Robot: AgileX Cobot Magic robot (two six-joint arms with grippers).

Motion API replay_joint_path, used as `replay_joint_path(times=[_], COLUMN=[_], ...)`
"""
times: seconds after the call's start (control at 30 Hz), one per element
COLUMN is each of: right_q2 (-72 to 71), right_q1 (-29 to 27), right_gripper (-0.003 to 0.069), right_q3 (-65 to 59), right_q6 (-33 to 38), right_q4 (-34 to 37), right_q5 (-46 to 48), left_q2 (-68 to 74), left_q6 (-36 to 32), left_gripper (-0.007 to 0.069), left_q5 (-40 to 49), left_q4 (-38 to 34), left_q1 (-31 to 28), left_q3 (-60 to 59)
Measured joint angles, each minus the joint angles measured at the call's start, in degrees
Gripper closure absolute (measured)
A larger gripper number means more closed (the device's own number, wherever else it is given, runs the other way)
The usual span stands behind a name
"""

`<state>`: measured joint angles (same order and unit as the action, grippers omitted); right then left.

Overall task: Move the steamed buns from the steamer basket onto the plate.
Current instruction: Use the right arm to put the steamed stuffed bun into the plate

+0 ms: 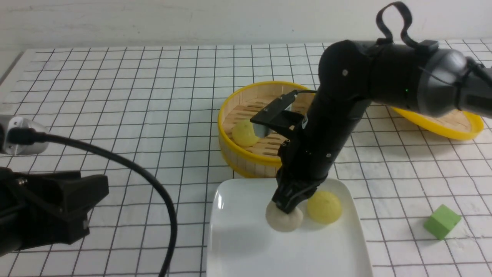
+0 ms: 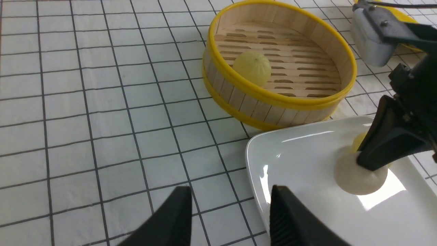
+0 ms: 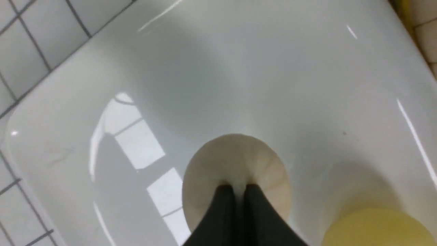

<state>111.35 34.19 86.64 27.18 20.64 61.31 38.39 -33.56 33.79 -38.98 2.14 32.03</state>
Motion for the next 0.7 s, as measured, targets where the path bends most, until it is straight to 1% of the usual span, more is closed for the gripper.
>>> replay_joint_path(times=[0.1,0.2,0.53,0.67,0.7], right_q2=[1.78,2.38,2.4,2.4,2.4], right_q1=[0.0,0.0,0.0,0.0,0.0], right_gripper=[0.0635,0.0634,0.0626,0.0583,0.0524], right_q3=[-0.05,-0.05,-0.05,-0.05,-0.05], right_q6=[0.0,0.0,0.0,0.0,0.0], right_q4=[-2.73,-3.77,-4.05,-4.29,-4.29], right_q5=[-2.43,-4.6,-5.9,-5.22,-5.15], left_q2=[0.0,0.0,0.0,0.0,0.0], left_q6=[0.0,0.0,0.0,0.0,0.0], left_gripper=[0.0283,0.0283,0.0283,0.0283,0.0283], left_q5=[-0.06,-0.06,-0.06,-0.06,-0.06], left_q4=[0.0,0.0,0.0,0.0,0.0], left_q1=[0.0,0.0,0.0,0.0,0.0], left_q3=[0.0,0.0,0.0,0.0,0.0])
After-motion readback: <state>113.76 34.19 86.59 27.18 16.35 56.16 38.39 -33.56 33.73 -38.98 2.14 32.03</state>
